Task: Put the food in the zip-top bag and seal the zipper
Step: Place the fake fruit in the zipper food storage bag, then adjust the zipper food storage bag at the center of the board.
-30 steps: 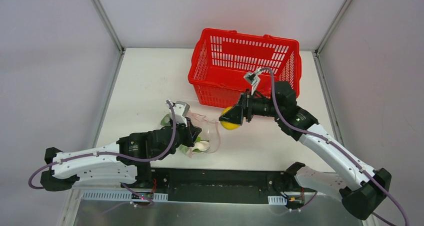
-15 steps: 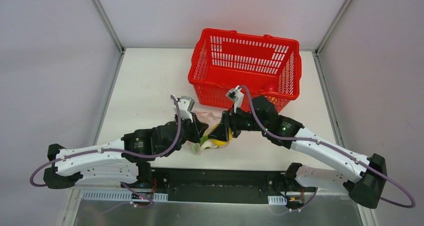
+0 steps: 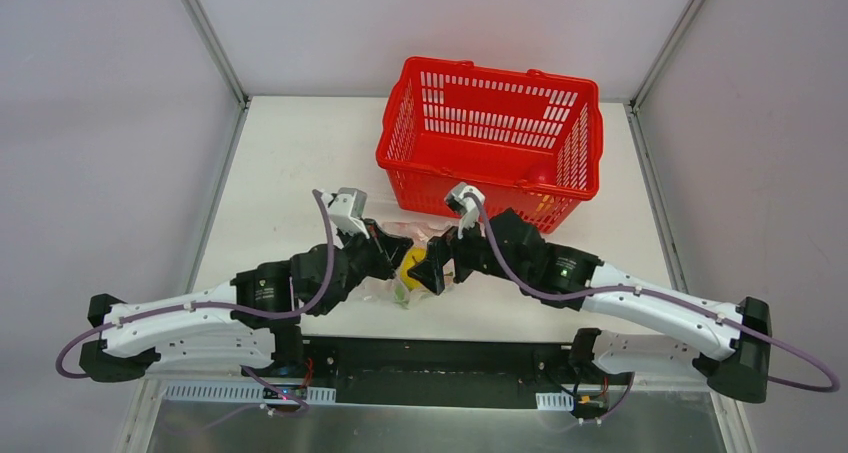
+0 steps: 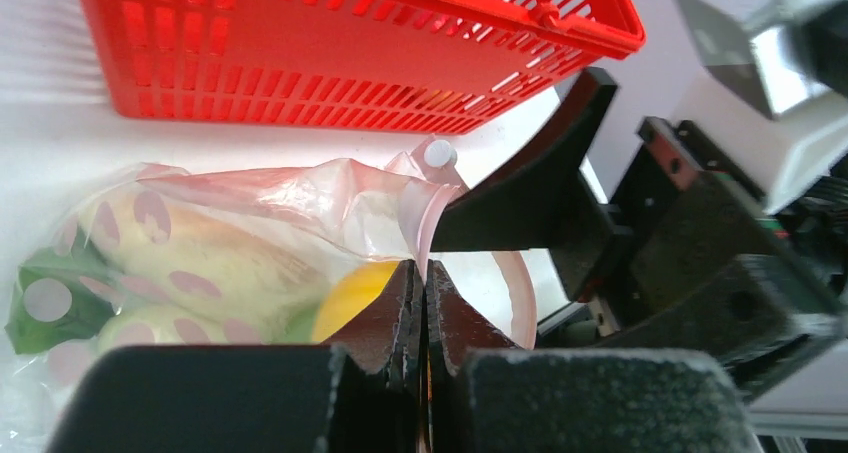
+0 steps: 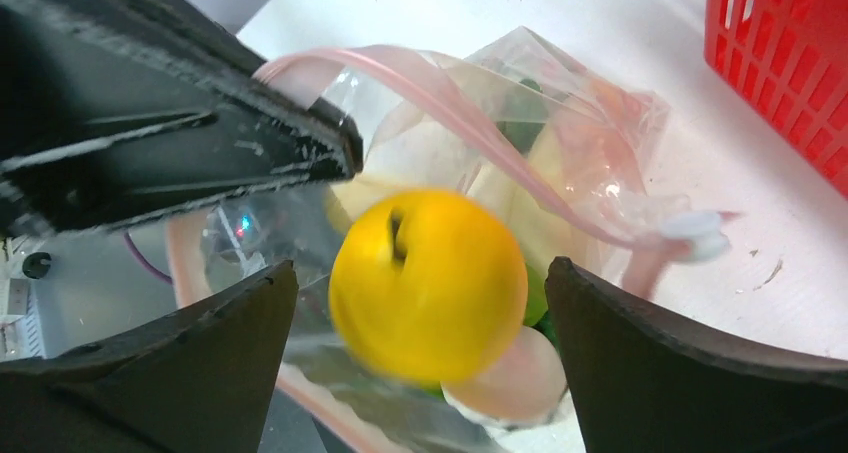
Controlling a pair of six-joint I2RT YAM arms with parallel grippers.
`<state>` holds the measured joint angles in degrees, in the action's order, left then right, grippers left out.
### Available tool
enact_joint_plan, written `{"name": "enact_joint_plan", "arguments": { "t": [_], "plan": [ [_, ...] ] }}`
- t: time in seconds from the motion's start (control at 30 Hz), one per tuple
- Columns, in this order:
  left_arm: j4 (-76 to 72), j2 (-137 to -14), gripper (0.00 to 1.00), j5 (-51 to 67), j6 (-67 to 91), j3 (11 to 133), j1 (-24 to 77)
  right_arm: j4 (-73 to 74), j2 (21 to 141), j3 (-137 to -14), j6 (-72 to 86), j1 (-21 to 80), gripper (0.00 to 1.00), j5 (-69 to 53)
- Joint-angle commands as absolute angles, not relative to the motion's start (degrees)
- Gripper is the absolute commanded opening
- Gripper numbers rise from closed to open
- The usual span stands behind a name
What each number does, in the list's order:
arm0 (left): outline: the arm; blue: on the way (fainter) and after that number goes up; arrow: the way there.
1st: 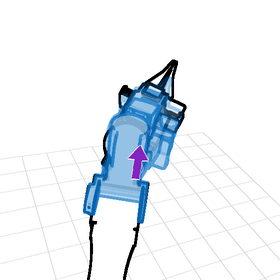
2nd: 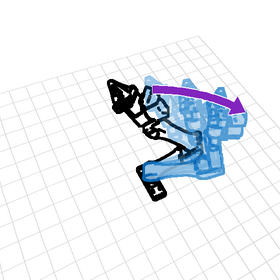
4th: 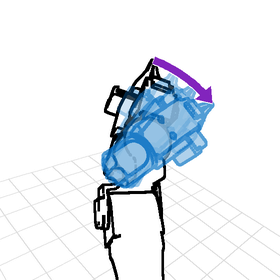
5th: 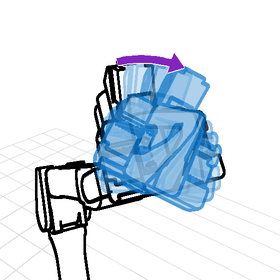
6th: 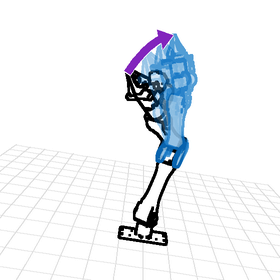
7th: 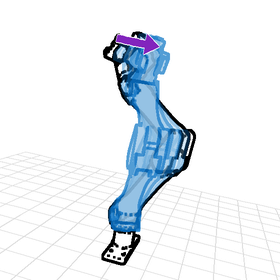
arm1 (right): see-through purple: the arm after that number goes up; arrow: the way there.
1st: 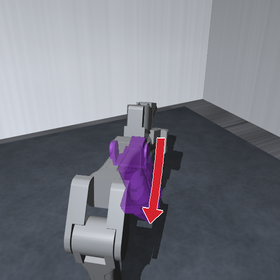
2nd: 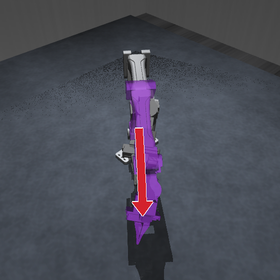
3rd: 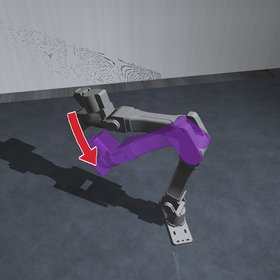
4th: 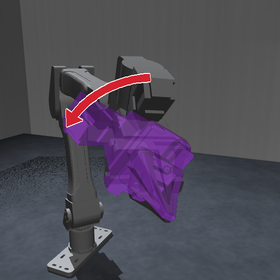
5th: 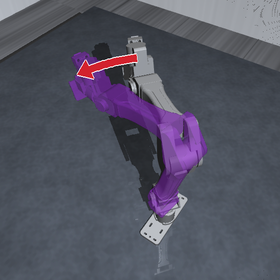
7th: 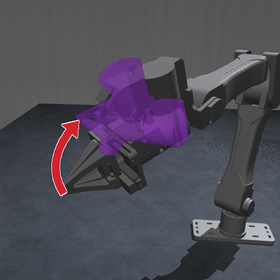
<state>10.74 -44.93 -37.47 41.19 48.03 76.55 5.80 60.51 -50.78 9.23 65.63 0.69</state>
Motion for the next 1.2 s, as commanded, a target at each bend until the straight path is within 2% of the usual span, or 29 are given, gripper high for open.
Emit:
{"name": "enact_joint_plan", "arguments": {
  "t": [0.0,0.17,0.27,0.37,0.57,0.8,0.93,0.97,1.07,1.17],
  "plan": [
    [7.2,-40.7,0.0,-42.4,41.8,46.5,76.8,5.6,56.2,-55.7,7.4,66.0,0.98,1.5],
    [10.0,-38.9,0.0,-44.2,41.4,46.0,76.8,7.2,49.5,-55.1,10.8,66.0,0.94,2.5],
    [9.9,-37.9,0.0,-44.2,41.2,45.3,76.7,11.2,46.1,-53.1,13.9,65.8,0.9,11.9],
    [9.4,-37.3,0.0,-44.1,41.1,44.3,76.7,17.2,48.0,-53.2,17.7,65.9,0.85,16.1],
    [8.1,-38.3,0.0,-44.0,41.6,43.4,76.7,22.0,56.0,-54.0,23.7,65.9,0.71,12.5],
    [10.3,-37.7,0.0,-44.2,42.1,43.6,76.7,18.9,56.6,-51.1,23.5,65.9,0.41,11.1],
    [12.9,-36.3,0.0,-45.6,41.8,43.4,76.7,16.7,56.4,-51.7,21.0,66.0,0.06,8.0],
    [14.5,-36.0,0.0,-46.4,41.6,43.8,76.7,16.1,56.2,-52.4,20.0,65.9,0.02,8.2],
    [21.4,-35.0,0.0,-47.4,39.2,48.0,76.7,12.1,55.0,-54.9,17.0,66.0,0.0,9.6],
    [34.6,-35.1,0.0,-46.5,32.9,59.0,76.7,3.3,53.8,-57.2,16.4,65.9,0.0,6.0]
  ]
}}
